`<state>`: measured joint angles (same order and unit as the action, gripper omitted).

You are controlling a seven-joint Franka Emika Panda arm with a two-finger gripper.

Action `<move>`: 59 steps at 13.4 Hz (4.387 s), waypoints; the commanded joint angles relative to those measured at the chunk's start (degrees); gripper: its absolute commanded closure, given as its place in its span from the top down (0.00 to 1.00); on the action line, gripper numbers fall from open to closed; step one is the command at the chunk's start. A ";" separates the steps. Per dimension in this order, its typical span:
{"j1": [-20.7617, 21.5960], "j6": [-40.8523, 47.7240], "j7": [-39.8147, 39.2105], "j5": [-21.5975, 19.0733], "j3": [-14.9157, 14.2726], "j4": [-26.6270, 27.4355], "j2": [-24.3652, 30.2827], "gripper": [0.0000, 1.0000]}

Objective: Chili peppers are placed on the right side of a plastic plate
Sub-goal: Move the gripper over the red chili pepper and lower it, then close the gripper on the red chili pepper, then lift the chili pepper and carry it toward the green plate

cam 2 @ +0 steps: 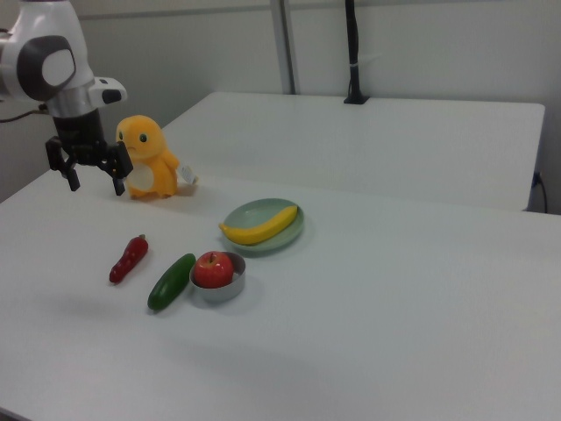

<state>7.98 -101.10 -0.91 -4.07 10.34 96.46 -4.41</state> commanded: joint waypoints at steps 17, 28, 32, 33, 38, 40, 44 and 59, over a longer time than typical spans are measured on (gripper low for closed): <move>7.84 -21.24 13.39 9.78 -0.41 0.93 -19.84 1.00; 8.20 -25.11 17.70 12.50 -0.32 1.98 -22.84 0.89; 8.20 -25.11 17.79 12.50 -0.32 2.25 -22.84 0.66; 8.20 -25.11 17.79 12.50 -0.32 2.33 -22.84 0.56; 8.20 -25.11 17.70 12.42 -0.32 2.33 -22.84 0.00; 8.11 -24.93 17.70 12.42 -0.32 2.33 -22.57 0.00; 7.58 -24.32 17.52 11.80 -0.32 2.07 -20.30 0.00; 0.20 -16.66 -4.00 -3.66 -14.02 -6.36 -12.55 0.00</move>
<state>8.23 -118.33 -0.85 -5.36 -0.16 91.59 -16.27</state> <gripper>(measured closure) 0.670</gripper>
